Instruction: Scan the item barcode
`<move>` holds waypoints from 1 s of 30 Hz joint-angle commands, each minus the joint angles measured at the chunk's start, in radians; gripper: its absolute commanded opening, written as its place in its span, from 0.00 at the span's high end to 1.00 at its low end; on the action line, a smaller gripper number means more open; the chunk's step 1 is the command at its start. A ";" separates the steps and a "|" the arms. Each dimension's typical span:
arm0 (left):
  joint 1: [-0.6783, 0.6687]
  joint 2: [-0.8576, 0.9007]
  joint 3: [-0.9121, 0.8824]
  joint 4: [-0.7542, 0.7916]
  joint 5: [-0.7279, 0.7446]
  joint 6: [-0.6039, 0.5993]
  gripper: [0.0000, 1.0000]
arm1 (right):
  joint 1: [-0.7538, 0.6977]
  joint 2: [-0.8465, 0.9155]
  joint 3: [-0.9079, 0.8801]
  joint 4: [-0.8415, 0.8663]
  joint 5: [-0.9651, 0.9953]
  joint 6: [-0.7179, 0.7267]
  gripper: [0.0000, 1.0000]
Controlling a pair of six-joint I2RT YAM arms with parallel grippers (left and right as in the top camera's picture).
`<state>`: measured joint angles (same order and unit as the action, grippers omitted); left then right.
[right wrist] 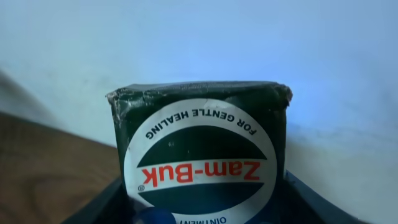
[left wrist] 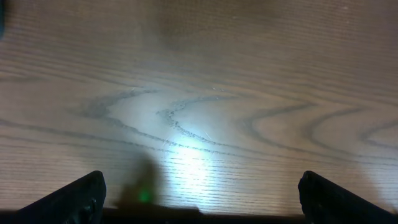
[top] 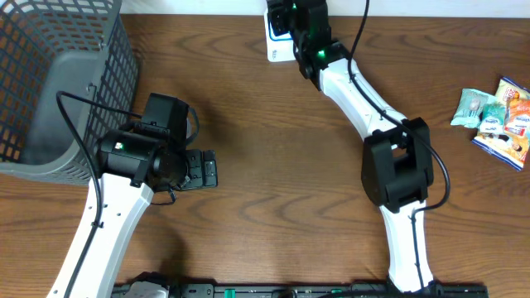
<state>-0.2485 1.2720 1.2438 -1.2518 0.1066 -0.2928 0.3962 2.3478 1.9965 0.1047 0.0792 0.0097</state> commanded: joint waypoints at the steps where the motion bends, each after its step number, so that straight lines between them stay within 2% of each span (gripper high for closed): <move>1: 0.003 0.002 0.001 -0.003 0.008 -0.008 0.02 | -0.010 0.042 0.015 0.048 0.009 -0.009 0.53; 13: 0.003 0.002 0.001 -0.003 0.008 -0.008 0.02 | -0.011 0.092 0.015 0.070 0.012 0.059 0.55; 21: 0.003 0.002 0.001 -0.003 0.008 -0.008 0.02 | -0.023 0.071 0.016 0.045 0.013 0.159 0.55; 25: 0.003 0.002 0.001 -0.003 0.008 -0.008 0.02 | -0.056 0.012 0.016 -0.010 0.018 0.169 0.56; 30: 0.003 0.002 0.001 -0.003 0.008 -0.008 0.02 | -0.134 -0.106 0.016 -0.162 0.036 0.167 0.51</move>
<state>-0.2485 1.2720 1.2438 -1.2514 0.1062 -0.2928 0.3290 2.3928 1.9961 -0.0151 0.0837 0.1566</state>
